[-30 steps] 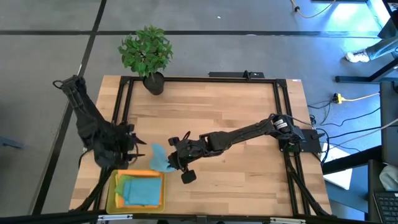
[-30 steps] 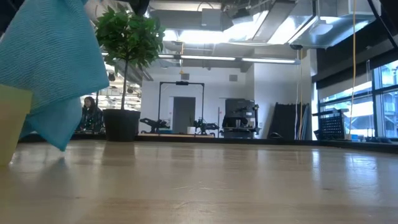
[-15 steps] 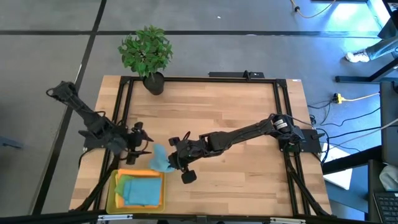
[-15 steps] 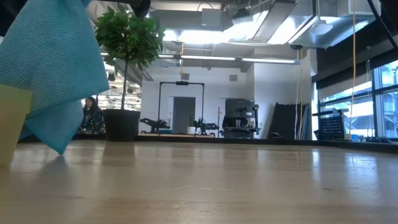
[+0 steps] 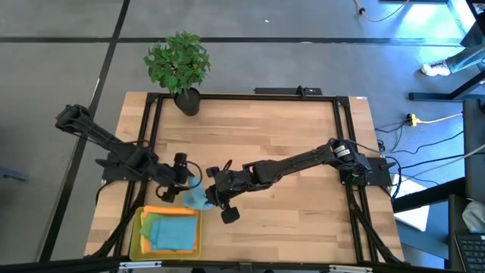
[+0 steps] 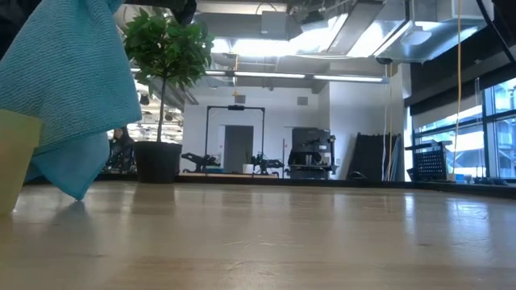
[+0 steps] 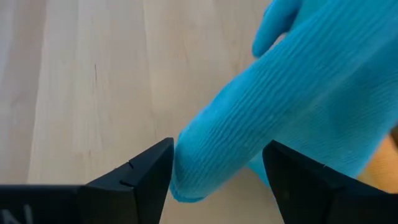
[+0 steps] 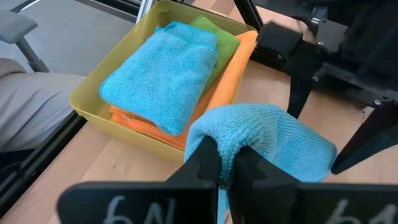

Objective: Fold microfiber towels
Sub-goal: Put the folded blue microfiber cloth into the yellow bin

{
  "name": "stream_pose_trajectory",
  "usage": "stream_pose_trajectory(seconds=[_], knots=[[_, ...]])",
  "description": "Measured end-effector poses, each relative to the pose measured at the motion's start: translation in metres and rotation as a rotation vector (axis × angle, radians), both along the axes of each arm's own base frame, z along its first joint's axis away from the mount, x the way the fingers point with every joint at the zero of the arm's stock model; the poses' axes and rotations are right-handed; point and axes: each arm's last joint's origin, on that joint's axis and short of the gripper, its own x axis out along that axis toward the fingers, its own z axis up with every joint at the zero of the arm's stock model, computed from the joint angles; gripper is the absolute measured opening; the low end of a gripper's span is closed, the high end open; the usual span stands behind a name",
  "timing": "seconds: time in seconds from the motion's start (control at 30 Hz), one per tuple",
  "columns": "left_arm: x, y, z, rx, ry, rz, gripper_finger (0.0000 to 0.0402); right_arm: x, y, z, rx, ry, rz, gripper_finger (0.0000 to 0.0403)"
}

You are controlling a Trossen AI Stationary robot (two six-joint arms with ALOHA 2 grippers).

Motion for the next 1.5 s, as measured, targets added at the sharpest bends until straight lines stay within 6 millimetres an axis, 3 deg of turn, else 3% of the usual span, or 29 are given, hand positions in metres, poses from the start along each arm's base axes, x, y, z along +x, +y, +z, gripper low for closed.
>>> stream_pose_trajectory(seconds=[0.13, 0.23, 0.47, 0.53, 0.77, 1.0, 1.17, 1.33, 1.5], knots=[[0.004, 0.001, -0.007, 0.018, 0.048, 0.008, 0.0227, 0.0, 0.0, 0.0, -0.002, 0.0, 0.001, 0.0009], [0.005, 0.001, -0.008, 0.036, 0.055, -0.004, 0.0193, 0.0, 0.0, 0.0, -0.002, 0.001, 0.001, 0.0009], [0.002, 0.002, -0.002, 0.029, 0.071, -0.021, 0.0032, -0.001, 0.0, -0.001, -0.005, 0.011, 0.001, 0.0009], [-0.002, 0.004, 0.007, 0.008, 0.129, 0.03, 0.0011, -0.001, -0.001, -0.001, -0.015, 0.013, -0.012, 0.0009], [-0.025, -0.001, 0.06, 0.096, 0.237, 0.137, 0.0001, 0.002, -0.003, 0.001, -0.04, -0.034, -0.077, 0.0009], [-0.052, -0.007, 0.108, -0.006, 0.299, 0.222, 0.0001, 0.007, -0.006, 0.008, -0.053, -0.126, -0.147, 0.0009], [-0.069, -0.014, 0.113, -0.118, 0.411, 0.283, 0.0, 0.01, -0.013, 0.011, -0.042, -0.158, -0.175, 0.0009], [-0.076, -0.035, 0.111, -0.218, 0.46, 0.291, 0.0, 0.011, -0.008, 0.013, -0.001, -0.181, -0.155, 0.0009], [-0.083, -0.06, 0.108, -0.265, 0.492, 0.301, 0.0, 0.015, -0.001, -0.001, 0.039, -0.161, -0.13, 0.0009]])
